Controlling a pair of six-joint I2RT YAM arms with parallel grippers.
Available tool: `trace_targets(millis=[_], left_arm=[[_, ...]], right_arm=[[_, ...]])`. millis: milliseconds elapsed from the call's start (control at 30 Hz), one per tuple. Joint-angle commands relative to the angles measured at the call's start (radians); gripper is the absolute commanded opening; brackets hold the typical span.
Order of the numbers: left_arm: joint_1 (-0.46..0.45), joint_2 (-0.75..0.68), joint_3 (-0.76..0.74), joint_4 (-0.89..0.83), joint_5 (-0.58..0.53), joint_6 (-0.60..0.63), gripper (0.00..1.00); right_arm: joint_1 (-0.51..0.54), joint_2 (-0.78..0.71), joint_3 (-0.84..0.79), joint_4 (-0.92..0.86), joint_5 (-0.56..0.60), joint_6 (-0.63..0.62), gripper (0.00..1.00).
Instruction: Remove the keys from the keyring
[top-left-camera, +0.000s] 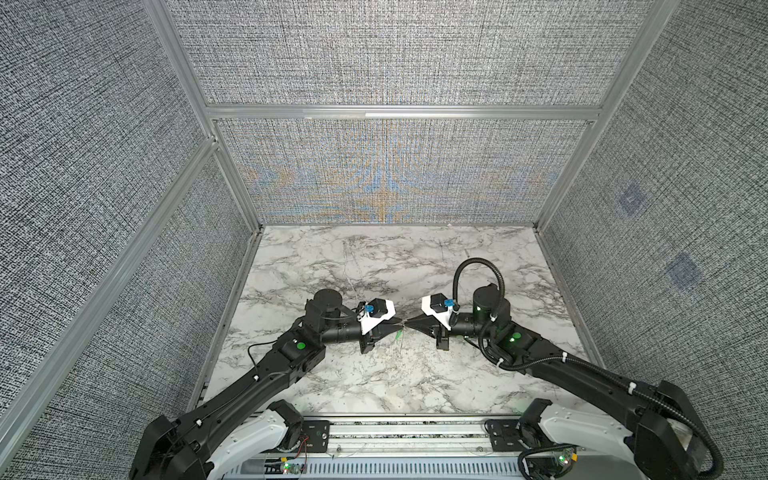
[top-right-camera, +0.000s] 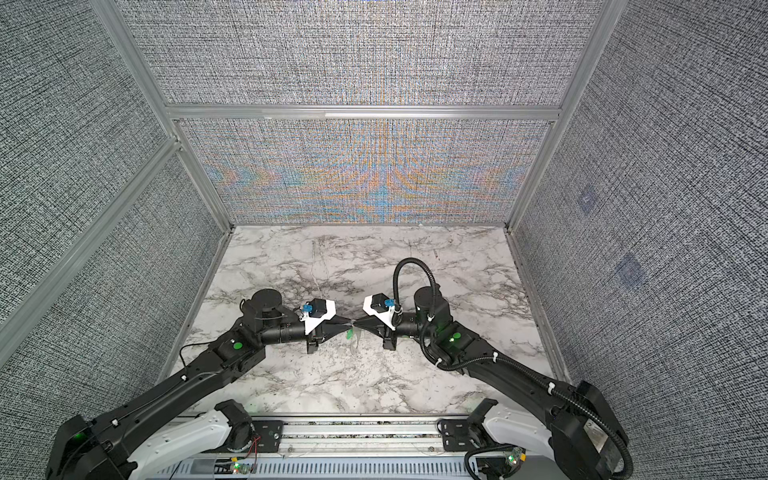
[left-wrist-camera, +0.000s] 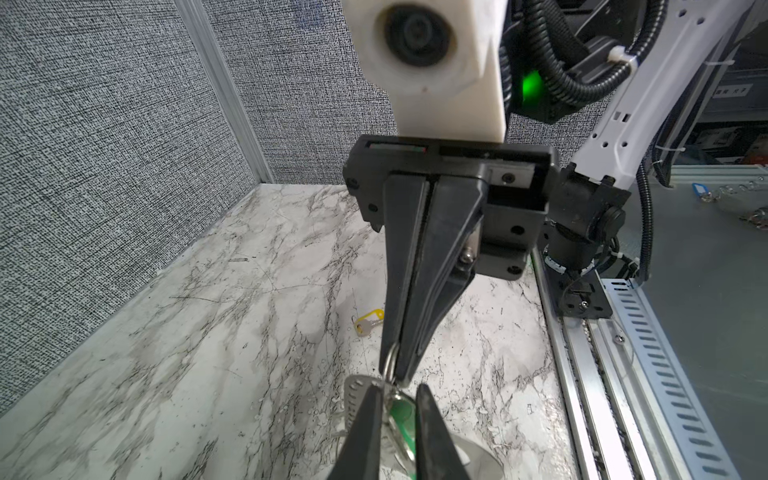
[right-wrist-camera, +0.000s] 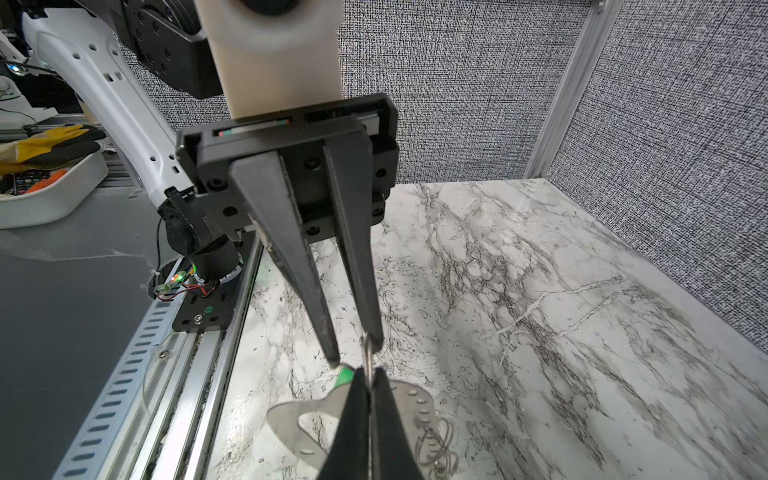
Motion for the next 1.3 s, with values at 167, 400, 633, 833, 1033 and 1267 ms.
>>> trace_targets(millis=[167, 400, 633, 833, 1033, 1267], left_arm=[[-0.002, 0.013, 0.001, 0.041, 0.022, 0.006, 0.14], [-0.002, 0.010, 0.008, 0.034, 0.029, 0.009, 0.00], [-0.002, 0.034, 0.091, -0.167, -0.020, 0.097, 0.00], [-0.005, 0.114, 0.209, -0.362, -0.061, 0.157, 0.00], [-0.014, 0.170, 0.300, -0.452, -0.091, 0.188, 0.00], [-0.028, 0.209, 0.370, -0.544, -0.112, 0.214, 0.00]], right_arm=[[0.001, 0.007, 0.017, 0.014, -0.020, 0.012, 0.00], [0.001, 0.012, 0.024, 0.004, 0.003, 0.022, 0.03], [0.001, -0.077, 0.009, -0.131, 0.213, -0.089, 0.31], [0.004, -0.104, 0.078, -0.314, 0.299, -0.193, 0.33], [0.012, -0.103, 0.078, -0.285, 0.225, -0.181, 0.28], [0.024, -0.067, 0.074, -0.235, 0.183, -0.154, 0.21]])
